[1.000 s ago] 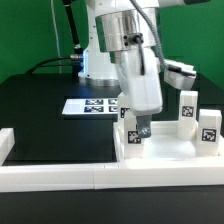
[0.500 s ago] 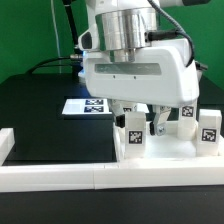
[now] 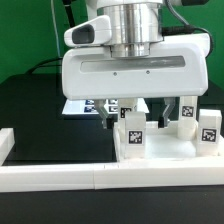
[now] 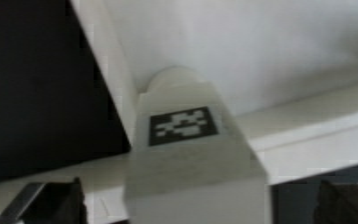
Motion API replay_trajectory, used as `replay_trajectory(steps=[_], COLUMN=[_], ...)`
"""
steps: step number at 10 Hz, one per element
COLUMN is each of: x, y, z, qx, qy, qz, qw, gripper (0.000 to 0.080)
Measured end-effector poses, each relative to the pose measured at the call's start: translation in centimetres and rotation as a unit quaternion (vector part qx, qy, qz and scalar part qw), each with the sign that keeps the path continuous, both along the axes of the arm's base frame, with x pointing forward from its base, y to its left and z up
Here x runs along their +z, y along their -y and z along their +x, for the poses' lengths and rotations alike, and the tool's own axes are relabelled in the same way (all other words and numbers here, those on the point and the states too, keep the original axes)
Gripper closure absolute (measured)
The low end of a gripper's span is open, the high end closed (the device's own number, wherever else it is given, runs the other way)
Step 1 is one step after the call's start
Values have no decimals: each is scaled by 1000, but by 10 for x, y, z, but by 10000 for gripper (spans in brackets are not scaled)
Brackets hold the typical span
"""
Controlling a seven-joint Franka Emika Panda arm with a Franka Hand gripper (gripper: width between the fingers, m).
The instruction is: Assemble square table
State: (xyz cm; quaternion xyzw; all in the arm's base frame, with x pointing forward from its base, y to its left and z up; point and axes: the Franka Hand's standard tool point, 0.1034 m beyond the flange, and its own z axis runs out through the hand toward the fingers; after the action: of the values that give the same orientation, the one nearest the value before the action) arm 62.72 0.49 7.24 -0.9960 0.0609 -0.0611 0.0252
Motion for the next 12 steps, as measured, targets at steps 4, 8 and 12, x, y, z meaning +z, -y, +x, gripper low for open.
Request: replay_trajectory(steps=[4, 8, 12], x=[0, 0, 0], y=[0, 2, 1], z=[0, 0, -3], qx=[-87, -274, -551], qy=[-4, -10, -35], qz=[12, 29, 59], qw=[996, 961, 831], gripper=[418, 511, 509])
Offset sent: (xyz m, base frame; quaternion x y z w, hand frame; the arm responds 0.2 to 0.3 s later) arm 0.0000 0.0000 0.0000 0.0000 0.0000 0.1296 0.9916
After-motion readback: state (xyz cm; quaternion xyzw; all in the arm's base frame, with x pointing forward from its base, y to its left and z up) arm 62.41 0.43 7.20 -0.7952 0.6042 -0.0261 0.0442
